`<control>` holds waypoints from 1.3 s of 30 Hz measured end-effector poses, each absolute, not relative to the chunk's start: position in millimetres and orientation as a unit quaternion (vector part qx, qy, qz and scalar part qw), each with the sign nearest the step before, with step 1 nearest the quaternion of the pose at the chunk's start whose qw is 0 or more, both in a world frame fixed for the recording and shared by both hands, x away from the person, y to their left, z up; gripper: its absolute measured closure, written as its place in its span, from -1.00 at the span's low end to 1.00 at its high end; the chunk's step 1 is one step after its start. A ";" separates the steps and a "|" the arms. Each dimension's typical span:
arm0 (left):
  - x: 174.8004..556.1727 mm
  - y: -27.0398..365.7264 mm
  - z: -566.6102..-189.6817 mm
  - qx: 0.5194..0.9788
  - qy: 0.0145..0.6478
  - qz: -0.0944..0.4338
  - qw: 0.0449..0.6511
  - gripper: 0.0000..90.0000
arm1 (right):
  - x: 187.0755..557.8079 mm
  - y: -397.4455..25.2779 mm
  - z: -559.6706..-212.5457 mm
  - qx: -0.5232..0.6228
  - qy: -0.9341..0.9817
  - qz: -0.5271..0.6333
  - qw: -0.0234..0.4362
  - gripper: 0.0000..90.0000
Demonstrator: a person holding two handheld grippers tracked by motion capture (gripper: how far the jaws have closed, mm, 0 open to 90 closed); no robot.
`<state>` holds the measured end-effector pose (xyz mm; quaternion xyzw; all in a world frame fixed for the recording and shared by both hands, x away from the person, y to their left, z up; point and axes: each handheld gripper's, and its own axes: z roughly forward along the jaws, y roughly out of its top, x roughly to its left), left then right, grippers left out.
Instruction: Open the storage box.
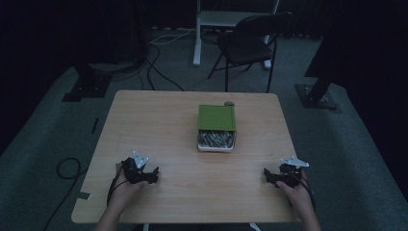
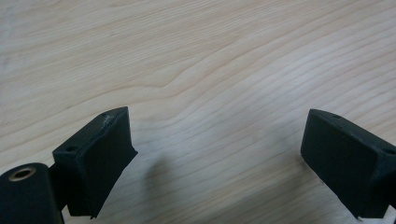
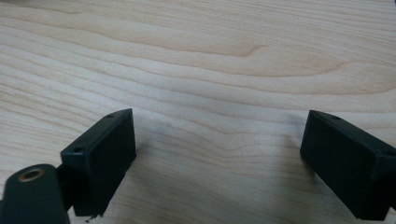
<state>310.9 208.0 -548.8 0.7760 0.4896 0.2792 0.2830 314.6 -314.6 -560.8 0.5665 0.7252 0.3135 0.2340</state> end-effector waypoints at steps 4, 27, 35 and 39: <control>312.2 199.3 -547.5 0.784 0.474 0.282 0.285 -0.78 | 314.6 -314.6 -560.8 0.566 0.725 0.314 0.234 -0.78; 319.1 140.3 -539.7 0.818 0.384 0.300 0.306 -0.78 | 314.6 -314.5 -560.8 0.567 0.725 0.314 0.234 -0.78; 320.3 116.0 -538.5 0.839 0.335 0.309 0.296 -0.78 | 314.6 -314.5 -560.8 0.567 0.725 0.314 0.234 -0.78; 321.0 108.4 -537.7 0.843 0.324 0.309 0.297 -0.78 | 314.6 -314.6 -560.8 0.567 0.725 0.314 0.234 -0.78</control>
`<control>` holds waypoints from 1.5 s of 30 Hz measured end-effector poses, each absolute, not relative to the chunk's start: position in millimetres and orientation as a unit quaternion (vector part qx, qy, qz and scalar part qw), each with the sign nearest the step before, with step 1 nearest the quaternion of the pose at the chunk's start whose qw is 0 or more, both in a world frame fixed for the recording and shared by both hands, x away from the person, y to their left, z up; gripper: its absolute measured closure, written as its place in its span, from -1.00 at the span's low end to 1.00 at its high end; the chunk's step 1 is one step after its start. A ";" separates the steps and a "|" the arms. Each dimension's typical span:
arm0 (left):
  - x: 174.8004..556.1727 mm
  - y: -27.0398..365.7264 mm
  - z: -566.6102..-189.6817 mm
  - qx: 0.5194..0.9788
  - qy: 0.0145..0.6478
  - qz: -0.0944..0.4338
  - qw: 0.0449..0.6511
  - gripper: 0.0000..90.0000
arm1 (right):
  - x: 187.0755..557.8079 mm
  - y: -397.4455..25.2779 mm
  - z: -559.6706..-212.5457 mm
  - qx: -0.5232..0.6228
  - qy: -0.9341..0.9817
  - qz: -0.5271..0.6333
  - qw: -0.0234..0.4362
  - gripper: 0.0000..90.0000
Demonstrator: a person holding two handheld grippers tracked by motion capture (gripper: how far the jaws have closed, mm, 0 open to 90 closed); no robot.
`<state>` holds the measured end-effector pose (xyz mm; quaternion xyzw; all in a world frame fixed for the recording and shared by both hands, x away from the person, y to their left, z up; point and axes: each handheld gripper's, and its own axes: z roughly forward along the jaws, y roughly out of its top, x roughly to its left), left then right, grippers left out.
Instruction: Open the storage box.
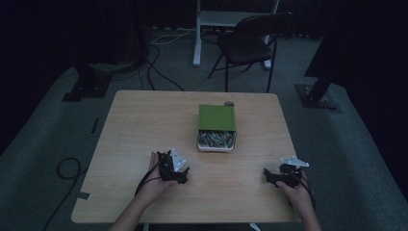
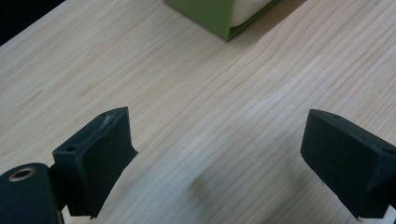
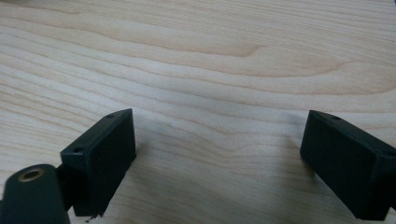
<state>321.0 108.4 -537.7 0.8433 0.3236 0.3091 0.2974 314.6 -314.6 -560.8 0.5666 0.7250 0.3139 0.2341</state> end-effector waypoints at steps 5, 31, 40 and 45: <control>319.8 93.5 -537.8 0.851 0.294 0.318 0.297 -0.78 | 314.6 -314.6 -560.8 0.567 0.725 0.314 0.234 -0.78; 317.6 43.7 -534.8 0.869 0.134 0.381 0.286 -0.77 | 314.6 -314.6 -560.8 0.567 0.725 0.314 0.234 -0.78; 322.9 32.7 -536.0 0.867 0.101 0.408 0.268 -0.71 | 314.6 -314.6 -560.8 0.567 0.725 0.314 0.234 -0.78; 330.2 28.2 -534.4 0.866 0.087 0.418 0.262 -0.66 | 314.5 -314.5 -560.8 0.567 0.725 0.314 0.234 -0.78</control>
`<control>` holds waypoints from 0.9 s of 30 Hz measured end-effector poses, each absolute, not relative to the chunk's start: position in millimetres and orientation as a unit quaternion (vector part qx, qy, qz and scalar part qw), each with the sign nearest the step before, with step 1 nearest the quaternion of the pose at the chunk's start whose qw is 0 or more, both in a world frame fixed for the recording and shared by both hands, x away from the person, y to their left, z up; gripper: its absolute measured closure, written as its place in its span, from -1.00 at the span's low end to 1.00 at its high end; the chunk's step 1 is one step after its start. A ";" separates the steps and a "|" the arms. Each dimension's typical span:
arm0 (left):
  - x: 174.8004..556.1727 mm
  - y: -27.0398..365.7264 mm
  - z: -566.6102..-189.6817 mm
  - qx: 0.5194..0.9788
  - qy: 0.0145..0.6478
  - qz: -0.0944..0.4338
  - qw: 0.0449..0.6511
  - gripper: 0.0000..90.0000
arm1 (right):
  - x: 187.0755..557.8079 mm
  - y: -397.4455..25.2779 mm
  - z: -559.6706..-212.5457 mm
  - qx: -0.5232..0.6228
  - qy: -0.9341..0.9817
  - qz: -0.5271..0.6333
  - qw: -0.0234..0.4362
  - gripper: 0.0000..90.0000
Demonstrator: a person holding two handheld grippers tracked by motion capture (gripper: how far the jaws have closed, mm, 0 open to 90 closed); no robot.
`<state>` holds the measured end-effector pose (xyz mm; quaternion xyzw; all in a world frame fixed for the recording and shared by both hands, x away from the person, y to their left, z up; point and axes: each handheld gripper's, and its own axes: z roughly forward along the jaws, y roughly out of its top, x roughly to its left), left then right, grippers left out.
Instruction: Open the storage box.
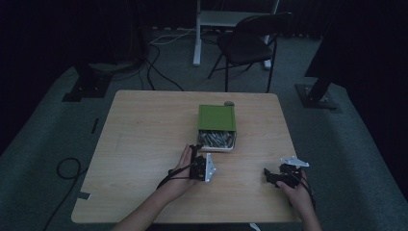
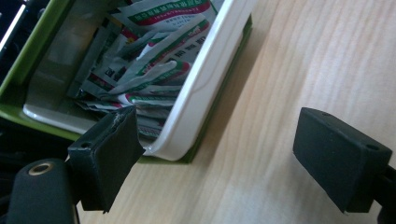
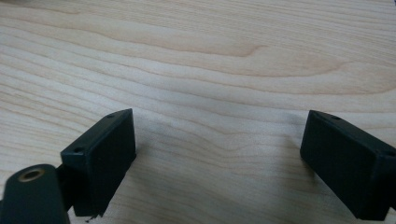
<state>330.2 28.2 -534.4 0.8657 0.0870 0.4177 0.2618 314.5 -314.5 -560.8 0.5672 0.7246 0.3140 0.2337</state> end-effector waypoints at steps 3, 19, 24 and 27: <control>334.1 25.9 -536.3 0.867 0.072 0.426 0.248 -0.65 | 314.6 -314.6 -560.8 0.567 0.725 0.314 0.234 -0.78; 347.1 21.0 -537.2 0.852 0.057 0.453 0.258 0.20 | 314.7 -315.0 -560.8 0.566 0.725 0.314 0.233 -0.78; 349.7 19.2 -540.7 0.857 0.057 0.453 0.238 0.31 | 314.8 -315.1 -560.8 0.566 0.726 0.314 0.233 -0.78; 351.5 18.6 -540.4 0.859 0.057 0.454 0.230 0.31 | 314.8 -315.0 -560.8 0.566 0.726 0.315 0.233 -0.78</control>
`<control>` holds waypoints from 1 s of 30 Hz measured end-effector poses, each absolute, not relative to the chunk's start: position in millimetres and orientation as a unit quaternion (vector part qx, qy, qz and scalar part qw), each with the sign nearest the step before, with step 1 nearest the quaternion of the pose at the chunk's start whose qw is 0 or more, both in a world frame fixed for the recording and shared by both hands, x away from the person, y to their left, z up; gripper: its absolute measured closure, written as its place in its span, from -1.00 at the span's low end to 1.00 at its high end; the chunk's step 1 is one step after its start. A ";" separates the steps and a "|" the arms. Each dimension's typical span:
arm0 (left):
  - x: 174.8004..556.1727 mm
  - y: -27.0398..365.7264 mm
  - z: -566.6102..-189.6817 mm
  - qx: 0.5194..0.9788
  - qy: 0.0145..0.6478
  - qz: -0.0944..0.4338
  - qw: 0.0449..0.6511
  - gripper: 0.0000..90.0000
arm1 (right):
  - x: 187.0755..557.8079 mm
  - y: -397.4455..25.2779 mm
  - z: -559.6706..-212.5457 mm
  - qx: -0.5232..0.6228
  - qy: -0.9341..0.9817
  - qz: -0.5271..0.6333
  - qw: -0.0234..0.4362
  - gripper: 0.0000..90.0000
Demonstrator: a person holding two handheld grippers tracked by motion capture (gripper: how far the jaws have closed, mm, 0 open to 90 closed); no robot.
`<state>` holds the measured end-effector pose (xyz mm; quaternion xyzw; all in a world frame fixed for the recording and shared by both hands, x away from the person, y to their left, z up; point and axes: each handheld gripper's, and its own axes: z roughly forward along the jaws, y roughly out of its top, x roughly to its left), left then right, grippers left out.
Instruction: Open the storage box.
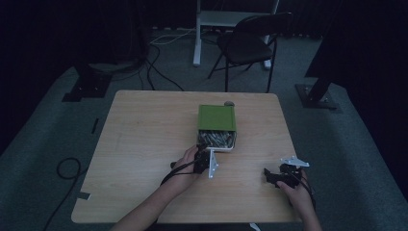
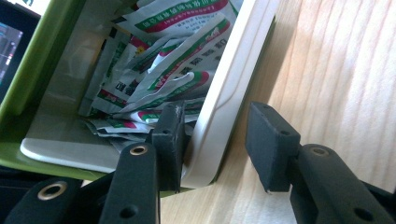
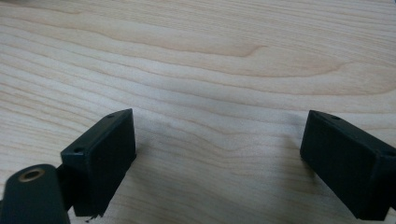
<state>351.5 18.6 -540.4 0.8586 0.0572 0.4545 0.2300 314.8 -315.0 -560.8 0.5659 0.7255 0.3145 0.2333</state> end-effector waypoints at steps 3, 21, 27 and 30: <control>354.4 18.2 -542.1 0.860 0.058 0.455 0.223 0.31 | 314.8 -315.1 -560.8 0.566 0.726 0.315 0.233 -0.78; 361.4 15.3 -543.9 0.861 0.051 0.461 0.208 0.44 | 314.9 -315.2 -560.9 0.565 0.726 0.315 0.234 -0.78; 360.2 14.3 -542.1 0.865 0.047 0.455 0.207 0.46 | 314.9 -315.2 -560.8 0.565 0.726 0.315 0.234 -0.78; 358.9 14.6 -541.0 0.867 0.044 0.453 0.203 0.47 | 314.8 -315.1 -560.8 0.566 0.726 0.315 0.233 -0.78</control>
